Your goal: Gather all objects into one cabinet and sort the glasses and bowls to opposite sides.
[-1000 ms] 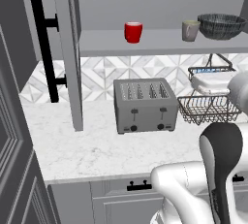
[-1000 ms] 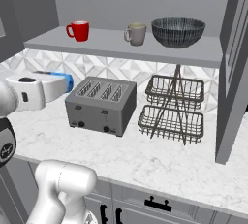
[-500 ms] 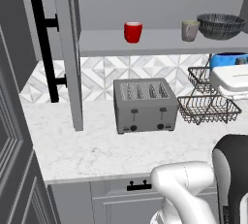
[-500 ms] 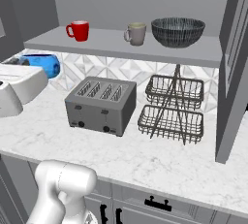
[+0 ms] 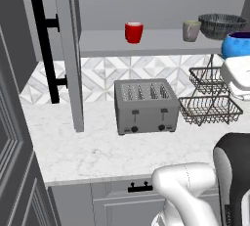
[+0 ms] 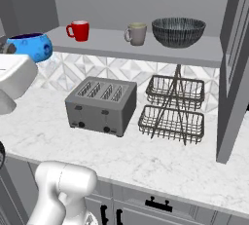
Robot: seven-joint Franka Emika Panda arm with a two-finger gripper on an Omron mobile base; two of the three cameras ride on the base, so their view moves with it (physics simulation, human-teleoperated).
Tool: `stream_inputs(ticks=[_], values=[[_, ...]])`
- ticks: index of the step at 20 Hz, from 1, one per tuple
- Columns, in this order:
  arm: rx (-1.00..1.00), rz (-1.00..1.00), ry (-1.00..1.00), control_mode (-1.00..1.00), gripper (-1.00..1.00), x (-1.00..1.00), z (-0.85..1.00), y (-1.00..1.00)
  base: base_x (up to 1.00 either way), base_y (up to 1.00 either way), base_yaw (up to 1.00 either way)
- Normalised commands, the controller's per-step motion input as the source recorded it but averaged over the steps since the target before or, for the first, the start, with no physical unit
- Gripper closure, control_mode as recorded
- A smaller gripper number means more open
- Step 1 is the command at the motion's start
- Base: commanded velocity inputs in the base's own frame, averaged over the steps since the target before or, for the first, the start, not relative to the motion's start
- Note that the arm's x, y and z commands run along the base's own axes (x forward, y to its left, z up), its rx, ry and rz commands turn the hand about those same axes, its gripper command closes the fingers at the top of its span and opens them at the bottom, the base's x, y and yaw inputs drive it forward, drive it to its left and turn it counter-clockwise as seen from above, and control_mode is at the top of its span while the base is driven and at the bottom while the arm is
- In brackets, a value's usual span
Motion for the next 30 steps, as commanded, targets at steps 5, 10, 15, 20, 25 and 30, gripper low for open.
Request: stream_inputs(ticks=[5,10,15,20,25,30], values=[[0.0,0.0,-0.2,-1.0,1.0,0.52,-0.01,0.0,0.0,0.0,0.0],[0.0,0.0,-0.09,-1.0,1.0,0.6,-0.11,0.0,0.0,0.0,0.0],[0.0,0.0,-0.05,-1.0,1.0,0.66,-0.03,0.0,0.0,0.0,0.0],[0.0,0.03,-0.05,-1.0,1.0,0.67,0.0,0.0,0.0,0.0,0.0],[0.0,0.05,-0.01,-1.0,1.0,0.57,-0.12,0.0,0.0,0.0,0.0],[0.0,0.06,0.0,-1.0,1.0,0.63,-0.29,0.0,0.0,0.0,0.0]])
